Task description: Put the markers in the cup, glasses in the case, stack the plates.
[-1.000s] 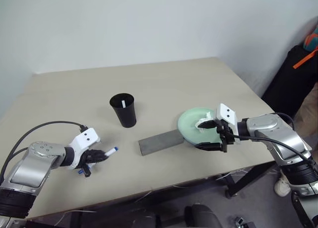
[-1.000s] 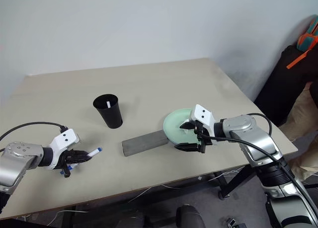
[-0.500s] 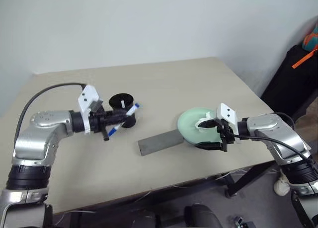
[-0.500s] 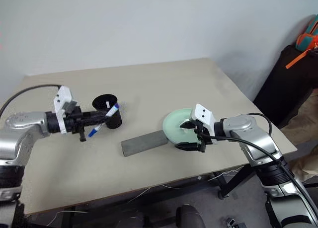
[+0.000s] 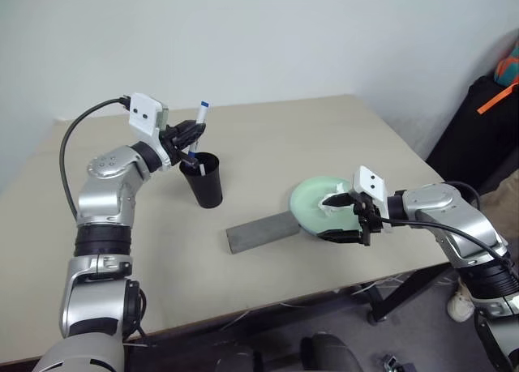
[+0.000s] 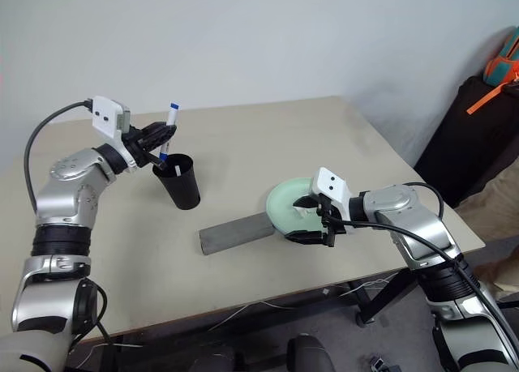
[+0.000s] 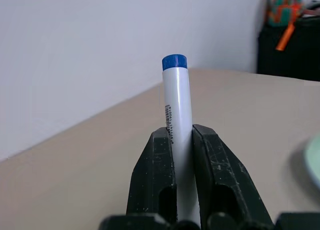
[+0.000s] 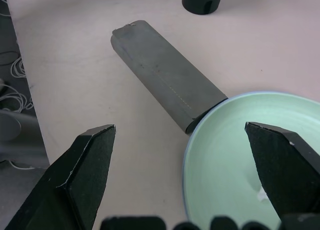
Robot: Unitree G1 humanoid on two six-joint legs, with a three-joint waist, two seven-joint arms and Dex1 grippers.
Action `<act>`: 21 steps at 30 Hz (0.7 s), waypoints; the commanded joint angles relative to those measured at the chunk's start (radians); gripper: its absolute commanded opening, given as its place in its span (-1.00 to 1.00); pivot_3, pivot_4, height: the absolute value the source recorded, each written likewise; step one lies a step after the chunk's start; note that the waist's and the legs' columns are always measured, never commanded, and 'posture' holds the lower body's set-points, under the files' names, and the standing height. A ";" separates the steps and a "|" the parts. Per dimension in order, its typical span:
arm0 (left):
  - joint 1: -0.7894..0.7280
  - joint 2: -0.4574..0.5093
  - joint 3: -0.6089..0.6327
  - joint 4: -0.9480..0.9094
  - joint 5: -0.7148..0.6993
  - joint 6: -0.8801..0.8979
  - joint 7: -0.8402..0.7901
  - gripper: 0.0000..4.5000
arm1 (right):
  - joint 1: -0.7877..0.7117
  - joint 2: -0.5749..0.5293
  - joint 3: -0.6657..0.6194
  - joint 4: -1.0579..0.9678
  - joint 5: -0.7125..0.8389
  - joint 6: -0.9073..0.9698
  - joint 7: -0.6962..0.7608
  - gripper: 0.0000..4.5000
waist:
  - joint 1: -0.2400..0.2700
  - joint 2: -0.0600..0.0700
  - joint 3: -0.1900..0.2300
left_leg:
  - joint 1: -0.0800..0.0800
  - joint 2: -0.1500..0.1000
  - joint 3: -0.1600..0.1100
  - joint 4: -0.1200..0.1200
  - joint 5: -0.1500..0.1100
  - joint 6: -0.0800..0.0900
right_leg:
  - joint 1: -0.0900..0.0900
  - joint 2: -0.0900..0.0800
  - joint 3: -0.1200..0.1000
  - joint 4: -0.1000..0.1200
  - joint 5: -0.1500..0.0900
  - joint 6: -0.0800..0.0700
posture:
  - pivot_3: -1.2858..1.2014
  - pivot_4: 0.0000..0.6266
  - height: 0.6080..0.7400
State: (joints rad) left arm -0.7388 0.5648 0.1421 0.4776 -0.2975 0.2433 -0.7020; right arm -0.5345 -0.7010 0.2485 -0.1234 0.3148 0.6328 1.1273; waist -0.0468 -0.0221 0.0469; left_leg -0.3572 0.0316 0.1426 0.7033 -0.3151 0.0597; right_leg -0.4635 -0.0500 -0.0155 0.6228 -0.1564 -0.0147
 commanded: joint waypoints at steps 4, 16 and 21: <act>-0.035 -0.044 0.024 0.045 0.021 -0.113 0.040 -0.95 | -0.021 -0.001 -0.028 -0.027 0.013 0.008 -0.007 1.00 | 0.000 0.000 0.000 | 0.000 0.000 0.000 0.000 0.000 0.000 | 0.000 0.000 0.000 0.000 0.000 0.000 | 0.03 -1.00 1.00; 0.015 -0.097 0.032 0.048 0.003 -0.210 0.065 -0.95 | -0.030 0.004 -0.028 -0.022 0.011 0.011 -0.004 1.00 | -0.001 0.000 0.000 | 0.000 0.000 -0.001 0.001 0.000 0.000 | 0.000 0.000 0.000 0.000 0.000 0.000 | 0.03 -1.00 1.00; 0.052 -0.083 0.041 0.015 -0.017 -0.171 0.052 -0.22 | -0.031 0.004 -0.028 -0.019 0.011 0.010 -0.003 1.00 | -0.001 0.000 0.000 | 0.000 0.000 -0.002 0.001 0.000 0.000 | 0.000 0.000 -0.001 0.000 0.000 0.000 | 0.03 -1.00 1.00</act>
State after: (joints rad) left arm -0.6766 0.4645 0.1495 0.5474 -0.2931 0.0677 -0.6439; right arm -0.5380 -0.6961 0.2485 -0.1255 0.3153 0.6512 1.1271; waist -0.0475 -0.0224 0.0468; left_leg -0.3577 0.0322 0.1406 0.7043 -0.3151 0.0600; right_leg -0.4633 -0.0501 -0.0161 0.6230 -0.1562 -0.0148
